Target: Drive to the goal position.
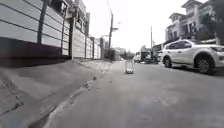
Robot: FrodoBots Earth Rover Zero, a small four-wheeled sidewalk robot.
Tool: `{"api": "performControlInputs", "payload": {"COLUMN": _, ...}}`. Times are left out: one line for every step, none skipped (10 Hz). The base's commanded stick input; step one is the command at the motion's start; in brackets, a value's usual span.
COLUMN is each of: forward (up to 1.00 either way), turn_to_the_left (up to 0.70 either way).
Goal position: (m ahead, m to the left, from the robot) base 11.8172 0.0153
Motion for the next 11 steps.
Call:
{"api": "performControlInputs", "payload": {"forward": 1.0, "turn_to_the_left": -0.25}}
{"api": "performControlInputs", "payload": {"forward": 1.0, "turn_to_the_left": -0.36}}
{"api": "performControlInputs", "payload": {"forward": 1.0, "turn_to_the_left": -0.23}}
{"api": "performControlInputs", "payload": {"forward": 1.0, "turn_to_the_left": -0.29}}
{"api": "performControlInputs", "payload": {"forward": 1.0, "turn_to_the_left": 0.0}}
{"api": "performControlInputs", "payload": {"forward": 1.0, "turn_to_the_left": 0.0}}
{"api": "performControlInputs", "payload": {"forward": 1.0, "turn_to_the_left": 0.0}}
{"api": "performControlInputs", "payload": {"forward": 1.0, "turn_to_the_left": 0.0}}
{"api": "performControlInputs", "payload": {"forward": 1.0, "turn_to_the_left": 0.0}}
{"api": "performControlInputs", "payload": {"forward": 1.0, "turn_to_the_left": -0.03}}
{"api": "performControlInputs", "payload": {"forward": 1.0, "turn_to_the_left": -0.17}}
